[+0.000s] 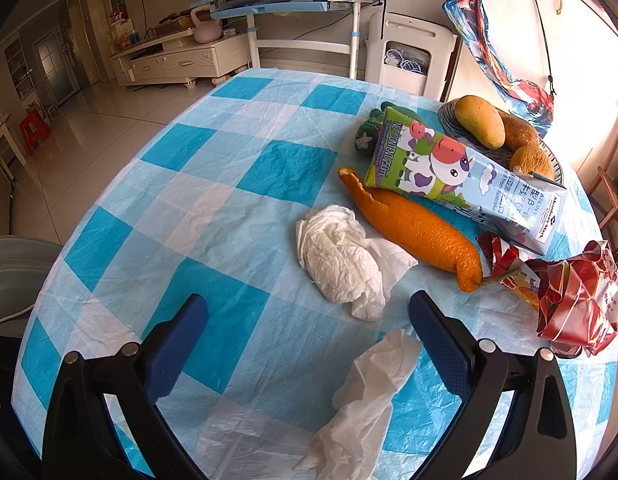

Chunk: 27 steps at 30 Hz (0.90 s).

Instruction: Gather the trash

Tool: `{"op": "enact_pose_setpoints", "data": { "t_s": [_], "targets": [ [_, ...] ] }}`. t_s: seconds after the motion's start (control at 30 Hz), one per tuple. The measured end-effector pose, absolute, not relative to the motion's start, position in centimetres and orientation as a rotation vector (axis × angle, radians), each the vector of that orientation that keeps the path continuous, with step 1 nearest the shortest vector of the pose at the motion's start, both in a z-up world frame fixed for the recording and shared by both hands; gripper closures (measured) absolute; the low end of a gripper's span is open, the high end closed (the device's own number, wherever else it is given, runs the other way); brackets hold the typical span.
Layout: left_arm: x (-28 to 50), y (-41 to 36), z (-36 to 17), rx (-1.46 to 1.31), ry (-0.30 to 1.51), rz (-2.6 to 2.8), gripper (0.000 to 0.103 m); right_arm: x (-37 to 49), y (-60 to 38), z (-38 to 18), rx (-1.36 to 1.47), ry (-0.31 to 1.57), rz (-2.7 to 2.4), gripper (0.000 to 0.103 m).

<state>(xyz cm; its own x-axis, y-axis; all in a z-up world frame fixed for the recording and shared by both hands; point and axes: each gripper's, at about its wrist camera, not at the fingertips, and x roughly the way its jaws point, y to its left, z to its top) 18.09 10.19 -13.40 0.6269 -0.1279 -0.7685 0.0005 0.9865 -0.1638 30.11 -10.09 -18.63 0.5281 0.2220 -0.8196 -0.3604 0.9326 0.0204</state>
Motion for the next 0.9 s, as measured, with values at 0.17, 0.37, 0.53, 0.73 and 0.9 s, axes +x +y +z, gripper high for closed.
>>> {"op": "enact_pose_setpoints", "data": {
  "t_s": [0.17,0.37,0.53,0.73,0.9],
  "targets": [
    [18.26,11.00,-12.86,-0.227,0.880,-0.091,0.020,30.12,-10.07,-18.63,-0.159,0.954,0.350,0.007],
    [18.17,10.63,-12.59,-0.219,0.870,-0.098,0.020,30.08,-10.13,-18.61,-0.159,0.954,0.350,0.007],
    [17.97,10.34,-12.58,-0.182,0.863,-0.081,0.020,30.08,-10.13,-18.61,-0.159,0.954,0.350,0.007],
    [18.04,10.69,-12.96,-0.149,0.870,-0.041,0.020,30.05,-10.18,-18.60,-0.159,0.954,0.350,0.007],
    [18.35,11.29,-13.53,-0.146,0.877,-0.005,0.020,30.05,-10.18,-18.60,-0.159,0.953,0.350,0.007]
  ]
}}
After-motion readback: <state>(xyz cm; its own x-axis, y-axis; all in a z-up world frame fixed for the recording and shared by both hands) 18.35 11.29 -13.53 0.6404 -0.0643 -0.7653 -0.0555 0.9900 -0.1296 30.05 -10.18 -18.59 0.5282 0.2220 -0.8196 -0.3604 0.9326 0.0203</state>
